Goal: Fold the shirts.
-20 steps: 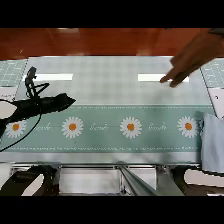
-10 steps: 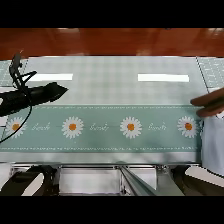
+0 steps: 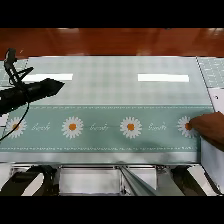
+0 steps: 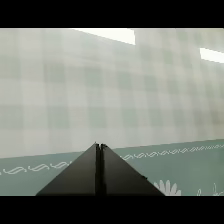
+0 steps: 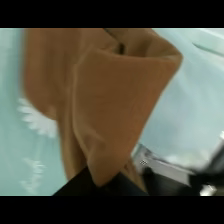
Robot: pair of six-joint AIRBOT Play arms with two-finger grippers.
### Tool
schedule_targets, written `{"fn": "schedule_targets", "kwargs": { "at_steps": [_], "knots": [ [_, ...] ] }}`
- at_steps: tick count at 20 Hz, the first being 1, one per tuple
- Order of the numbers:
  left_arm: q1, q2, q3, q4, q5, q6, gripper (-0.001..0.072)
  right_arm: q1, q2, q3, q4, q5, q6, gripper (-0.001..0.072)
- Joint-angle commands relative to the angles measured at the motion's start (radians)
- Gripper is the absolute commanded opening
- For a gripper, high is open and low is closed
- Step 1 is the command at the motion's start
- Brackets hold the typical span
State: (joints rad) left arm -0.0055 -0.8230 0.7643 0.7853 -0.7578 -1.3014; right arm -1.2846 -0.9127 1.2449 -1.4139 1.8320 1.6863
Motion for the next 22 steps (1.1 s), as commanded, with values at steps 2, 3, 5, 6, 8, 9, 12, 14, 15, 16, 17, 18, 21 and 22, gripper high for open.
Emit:
{"fn": "schedule_targets", "kwargs": {
  "at_steps": [2, 3, 5, 6, 8, 9, 12, 14, 15, 16, 17, 18, 21, 22],
  "knots": [
    [0.001, -0.001, 0.000, 0.004, 0.016, 0.035, 0.0025, -0.051, 0.092, -0.183, -0.294, 0.029, -0.004, 0.0414],
    [0.001, -0.004, 0.000, 0.005, 0.025, 0.038, 0.0025, -0.051, 0.092, -0.183, -0.289, 0.028, -0.003, 0.0414],
    [0.001, -0.032, 0.006, 0.011, 0.060, 0.042, 0.0025, -0.051, 0.090, -0.182, -0.201, 0.000, -0.003, 0.0412],
    [0.001, -0.058, 0.026, 0.021, 0.064, 0.061, 0.0025, -0.051, 0.090, -0.182, -0.124, -0.029, 0.000, 0.0376],
    [0.004, -0.133, 0.133, 0.070, 0.024, 0.078, 0.0025, -0.048, 0.090, -0.172, 0.098, -0.148, -0.018, 0.0024],
    [0.012, -0.171, 0.210, 0.084, -0.015, 0.078, 0.0025, -0.018, 0.089, -0.159, 0.209, -0.234, -0.029, 0.0024],
    [0.030, -0.303, 0.484, 0.087, -0.079, 0.073, 0.0024, 0.261, 0.084, -0.114, 0.351, -0.510, -0.043, 0.0024],
    [0.008, -0.415, 0.662, 0.090, -0.192, -0.005, 0.0024, 0.571, 0.042, -0.086, 0.368, -0.658, -0.052, 0.0024],
    [-0.014, -0.467, 0.734, 0.097, -0.264, -0.029, 0.0024, 0.752, 0.003, -0.066, 0.336, -0.720, -0.057, 0.0024],
    [-0.051, -0.510, 0.787, 0.146, -0.319, -0.058, 0.0023, 0.916, -0.044, -0.042, 0.275, -0.766, -0.057, 0.0024],
    [-0.090, -0.530, 0.804, 0.246, -0.340, -0.127, 0.0024, 1.074, -0.101, -0.012, 0.183, -0.788, -0.055, 0.0024],
    [-0.134, -0.531, 0.793, 0.383, -0.365, -0.235, 0.0024, 1.227, -0.172, 0.027, 0.064, -0.779, -0.042, 0.0024],
    [-0.239, -0.413, 0.544, 0.547, -0.315, -0.355, 0.0025, 1.507, -0.385, 0.113, -0.287, -0.667, 0.027, 0.0024],
    [-0.253, -0.369, 0.431, 0.576, -0.251, -0.402, 0.0025, 1.529, -0.439, 0.114, -0.340, -0.642, 0.043, 0.0024]
  ]
}}
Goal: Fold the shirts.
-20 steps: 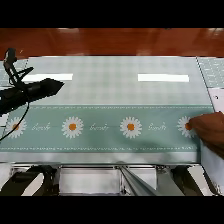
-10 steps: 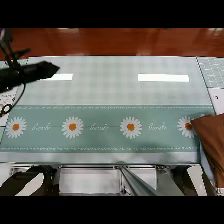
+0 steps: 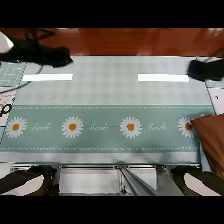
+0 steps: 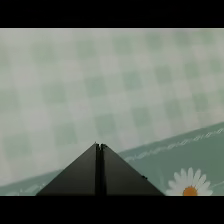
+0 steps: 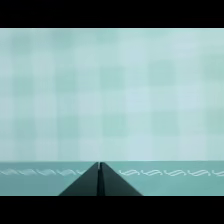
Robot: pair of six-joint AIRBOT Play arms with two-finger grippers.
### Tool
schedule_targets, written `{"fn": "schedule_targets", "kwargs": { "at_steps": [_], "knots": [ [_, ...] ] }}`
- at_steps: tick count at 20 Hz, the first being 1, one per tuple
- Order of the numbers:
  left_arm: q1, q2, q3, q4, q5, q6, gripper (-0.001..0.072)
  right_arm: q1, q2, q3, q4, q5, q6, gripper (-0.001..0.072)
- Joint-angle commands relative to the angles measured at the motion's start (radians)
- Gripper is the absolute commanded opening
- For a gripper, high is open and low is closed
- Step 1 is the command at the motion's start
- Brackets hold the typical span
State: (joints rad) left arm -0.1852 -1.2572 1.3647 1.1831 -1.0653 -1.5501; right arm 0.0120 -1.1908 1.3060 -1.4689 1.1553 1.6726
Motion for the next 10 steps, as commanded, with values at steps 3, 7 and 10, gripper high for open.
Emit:
{"fn": "schedule_targets", "kwargs": {
  "at_steps": [3, 7, 10],
  "knots": [
    [-0.040, 0.109, -0.357, 0.197, 0.154, -0.228, 0.0025, 0.212, -0.288, 0.053, -0.261, 0.105, 0.077, 0.0024],
    [-0.010, 0.106, -0.363, 0.198, 0.148, -0.224, 0.0025, 0.203, -0.311, 0.053, -0.235, 0.108, 0.077, 0.0024],
    [-0.008, 0.104, -0.363, 0.197, 0.142, -0.224, 0.0025, 0.203, -0.307, 0.053, -0.237, 0.121, 0.077, 0.0025]
  ]
}}
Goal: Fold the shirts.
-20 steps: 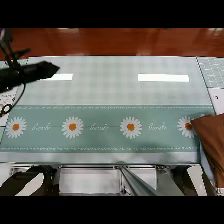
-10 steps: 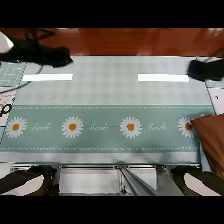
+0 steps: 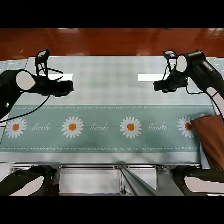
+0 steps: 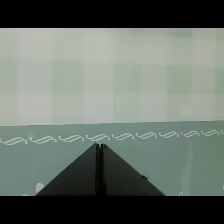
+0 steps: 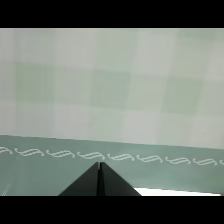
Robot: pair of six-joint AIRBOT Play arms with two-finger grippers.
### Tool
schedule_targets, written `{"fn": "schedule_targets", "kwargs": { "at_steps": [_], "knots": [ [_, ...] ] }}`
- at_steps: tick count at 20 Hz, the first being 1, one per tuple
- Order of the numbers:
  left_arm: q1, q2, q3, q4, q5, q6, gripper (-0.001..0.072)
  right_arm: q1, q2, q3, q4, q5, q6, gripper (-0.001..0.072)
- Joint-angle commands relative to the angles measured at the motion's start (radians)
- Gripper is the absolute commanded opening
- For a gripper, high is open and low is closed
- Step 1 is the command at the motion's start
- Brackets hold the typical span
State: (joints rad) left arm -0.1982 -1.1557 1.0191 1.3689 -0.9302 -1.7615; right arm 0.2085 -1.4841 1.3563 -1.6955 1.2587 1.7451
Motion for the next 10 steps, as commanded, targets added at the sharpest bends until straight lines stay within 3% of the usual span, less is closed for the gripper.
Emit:
{"fn": "schedule_targets", "kwargs": {
  "at_steps": [1, 10],
  "knots": [
    [0.005, 0.001, -0.018, 0.012, 0.007, -0.013, 0.0025, 0.006, -0.014, 0.002, -0.010, 0.018, 0.005, 0.0024],
    [0.005, -0.005, -0.018, 0.011, 0.007, -0.013, 0.0025, 0.006, -0.014, 0.002, -0.010, 0.018, 0.005, 0.0024]
  ]
}}
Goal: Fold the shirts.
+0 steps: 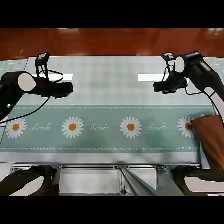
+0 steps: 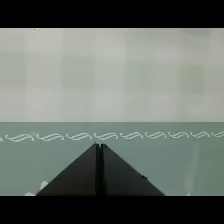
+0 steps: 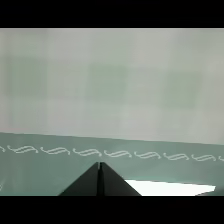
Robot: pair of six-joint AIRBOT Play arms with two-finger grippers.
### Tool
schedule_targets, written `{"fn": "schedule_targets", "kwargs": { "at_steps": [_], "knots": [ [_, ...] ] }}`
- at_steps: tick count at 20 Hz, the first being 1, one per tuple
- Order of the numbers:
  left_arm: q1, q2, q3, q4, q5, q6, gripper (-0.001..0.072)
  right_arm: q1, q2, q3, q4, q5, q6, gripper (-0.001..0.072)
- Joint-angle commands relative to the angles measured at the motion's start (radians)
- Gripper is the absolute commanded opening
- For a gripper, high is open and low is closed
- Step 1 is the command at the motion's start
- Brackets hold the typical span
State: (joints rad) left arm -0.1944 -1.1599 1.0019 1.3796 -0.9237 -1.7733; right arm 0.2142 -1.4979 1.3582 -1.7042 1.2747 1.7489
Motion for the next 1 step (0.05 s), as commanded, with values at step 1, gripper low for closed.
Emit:
{"fn": "schedule_targets", "kwargs": {
  "at_steps": [1],
  "knots": [
    [0.001, -0.001, 0.000, 0.001, 0.000, -0.001, 0.0025, 0.001, 0.000, 0.000, -0.001, 0.002, 0.001, 0.0025]
  ]
}}
